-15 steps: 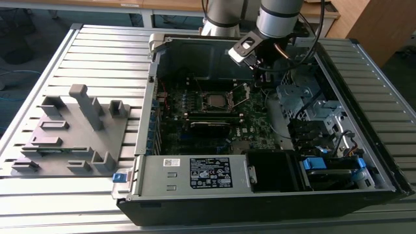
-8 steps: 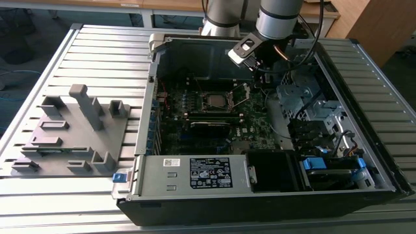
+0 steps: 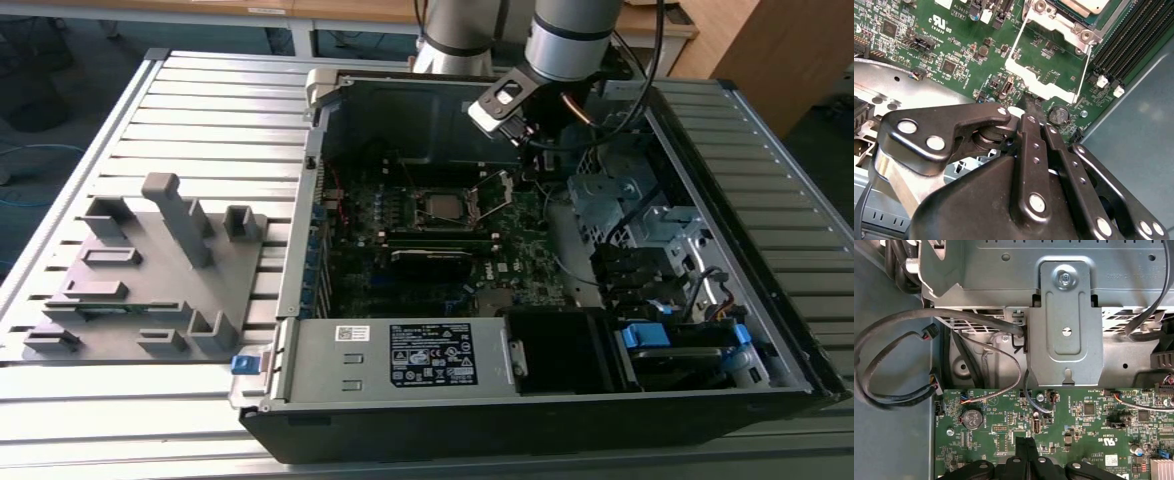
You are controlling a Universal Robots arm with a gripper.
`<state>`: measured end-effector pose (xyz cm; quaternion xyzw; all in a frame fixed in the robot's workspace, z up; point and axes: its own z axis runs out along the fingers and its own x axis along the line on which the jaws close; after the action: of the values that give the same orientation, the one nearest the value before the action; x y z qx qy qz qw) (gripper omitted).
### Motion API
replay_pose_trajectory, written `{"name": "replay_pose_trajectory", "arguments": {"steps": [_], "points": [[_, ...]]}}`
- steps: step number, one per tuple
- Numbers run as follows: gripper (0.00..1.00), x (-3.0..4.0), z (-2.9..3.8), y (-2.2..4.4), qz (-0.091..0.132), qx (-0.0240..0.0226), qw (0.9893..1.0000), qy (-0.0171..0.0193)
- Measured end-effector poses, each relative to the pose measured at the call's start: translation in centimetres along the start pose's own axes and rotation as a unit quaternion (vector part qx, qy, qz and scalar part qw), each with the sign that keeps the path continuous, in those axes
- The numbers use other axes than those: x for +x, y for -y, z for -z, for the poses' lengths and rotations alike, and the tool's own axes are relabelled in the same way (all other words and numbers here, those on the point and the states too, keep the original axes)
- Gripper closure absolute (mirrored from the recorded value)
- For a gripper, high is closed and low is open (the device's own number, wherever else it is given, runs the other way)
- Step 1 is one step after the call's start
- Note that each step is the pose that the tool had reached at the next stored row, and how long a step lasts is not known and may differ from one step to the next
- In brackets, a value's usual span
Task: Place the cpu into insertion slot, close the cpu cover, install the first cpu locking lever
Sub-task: 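Close the cpu cover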
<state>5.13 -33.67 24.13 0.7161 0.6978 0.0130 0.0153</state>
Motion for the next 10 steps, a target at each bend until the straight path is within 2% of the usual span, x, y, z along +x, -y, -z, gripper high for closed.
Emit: {"name": "replay_pose_trajectory", "arguments": {"steps": [5,10], "points": [[0.9,-0.01,0.01,0.3,0.0,-0.0008,1.0,0.0],[0.9,-0.02,0.04,0.87,0.0,-0.0031,1.0,-0.0001]]}}
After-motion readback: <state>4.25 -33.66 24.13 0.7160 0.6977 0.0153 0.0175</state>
